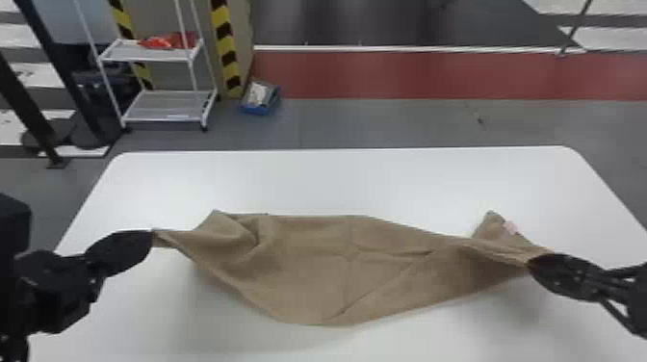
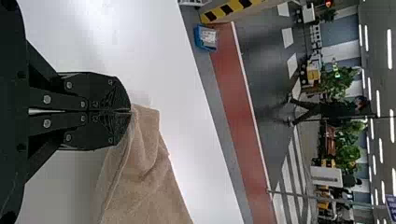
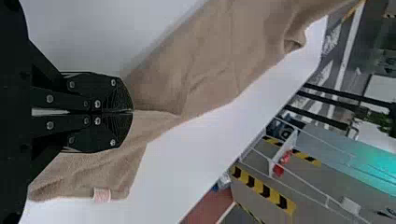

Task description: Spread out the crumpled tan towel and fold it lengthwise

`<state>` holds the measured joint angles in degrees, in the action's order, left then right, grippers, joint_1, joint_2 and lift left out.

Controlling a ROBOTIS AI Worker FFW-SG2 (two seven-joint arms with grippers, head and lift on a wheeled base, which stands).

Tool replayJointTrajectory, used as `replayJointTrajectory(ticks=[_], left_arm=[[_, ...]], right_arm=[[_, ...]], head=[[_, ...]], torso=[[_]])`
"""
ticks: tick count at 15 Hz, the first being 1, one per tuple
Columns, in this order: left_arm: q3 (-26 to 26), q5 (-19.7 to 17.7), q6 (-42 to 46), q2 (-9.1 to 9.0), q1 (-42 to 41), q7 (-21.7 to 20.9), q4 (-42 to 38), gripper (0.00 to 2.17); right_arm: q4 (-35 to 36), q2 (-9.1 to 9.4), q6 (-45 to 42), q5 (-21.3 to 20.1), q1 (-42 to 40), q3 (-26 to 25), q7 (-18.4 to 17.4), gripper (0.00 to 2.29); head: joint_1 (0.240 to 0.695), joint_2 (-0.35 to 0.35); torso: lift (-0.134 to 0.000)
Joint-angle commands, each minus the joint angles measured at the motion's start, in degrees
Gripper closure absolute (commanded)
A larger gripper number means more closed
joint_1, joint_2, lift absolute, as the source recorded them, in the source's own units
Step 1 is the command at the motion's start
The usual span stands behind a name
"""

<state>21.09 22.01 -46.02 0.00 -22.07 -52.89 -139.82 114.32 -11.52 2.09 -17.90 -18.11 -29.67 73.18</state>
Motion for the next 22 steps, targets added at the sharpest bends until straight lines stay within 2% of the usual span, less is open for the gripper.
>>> replayJointTrajectory(ticks=[1, 5, 6, 8, 10, 12, 13, 15, 16, 18, 20, 22], left_arm=[[0.4, -0.6, 0.2, -0.15, 0.0, 0.3, -0.4, 1.38], [3.3, -2.1, -0.4, -0.15, 1.6, 1.0, -1.7, 1.38], [4.3, -2.1, -3.5, -0.15, 3.1, 0.2, -2.2, 1.38], [4.8, -1.5, -4.4, -0.15, 4.8, -1.0, -3.0, 1.38], [4.8, 2.3, -10.7, -0.15, 9.3, -6.3, -3.4, 1.38], [3.6, 9.4, -13.7, -0.15, 15.5, -14.5, -3.3, 1.38], [3.3, 10.6, -14.1, 0.53, 16.8, -16.9, -3.2, 1.38], [3.1, 10.6, -13.9, 2.55, 16.6, -18.7, -3.0, 1.38], [3.3, 10.6, -13.9, 2.55, 16.6, -19.2, -2.6, 1.38], [3.3, 10.6, -9.7, 3.52, 15.3, -22.6, -0.9, 1.37], [2.9, 10.7, -0.2, 3.6, 12.0, -22.4, 0.4, 1.37], [2.4, 10.8, 4.6, 3.69, 11.8, -22.3, 1.9, 1.38]], right_arm=[[2.9, 0.1, 1.2, 3.4, 1.1, -4.7, 0.6, 1.12], [4.0, -0.69, 5.4, 7.7, 6.9, -12.6, 1.3, 1.12], [4.0, -1.66, 8.2, 9.3, 8.8, -14.7, 1.3, 1.12], [4.0, -3.16, 10.9, 10.5, 10.6, -16.2, 1.0, 1.12], [3.9, -4.12, 13.7, 10.4, 12.9, -15.7, 0.3, 1.12], [3.7, -4.65, 15.8, 9.6, 14.5, -13.9, -1.3, 1.12], [3.7, -4.65, 16.2, 9.5, 14.9, -13.3, -1.4, 1.12], [3.7, -4.65, 16.3, 8.8, 14.9, -12.1, -1.6, 1.12], [3.6, -4.65, 16.3, 8.4, 14.9, -11.9, -1.9, 1.12], [3.5, -4.56, 16.3, 8.1, 14.9, -11.9, -1.9, 1.12], [3.4, -4.56, 16.2, 7.1, 14.5, -11.9, -1.9, 1.12], [2.5, -5.0, 16.3, 6.5, 15.2, -11.9, -3.0, 1.12]], head=[[0.695, -0.023], [0.695, -0.072], [0.695, -0.083], [0.695, -0.108], [0.695, -0.137], [0.695, -0.15], [0.695, -0.157], [0.677, -0.153], [0.671, -0.148], [0.671, -0.143], [0.679, -0.15], [0.691, -0.157]], torso=[[-0.124], [-0.124], [-0.124], [-0.124], [-0.124], [-0.124], [-0.124], [-0.124], [-0.124], [-0.124], [-0.124], [-0.124]])
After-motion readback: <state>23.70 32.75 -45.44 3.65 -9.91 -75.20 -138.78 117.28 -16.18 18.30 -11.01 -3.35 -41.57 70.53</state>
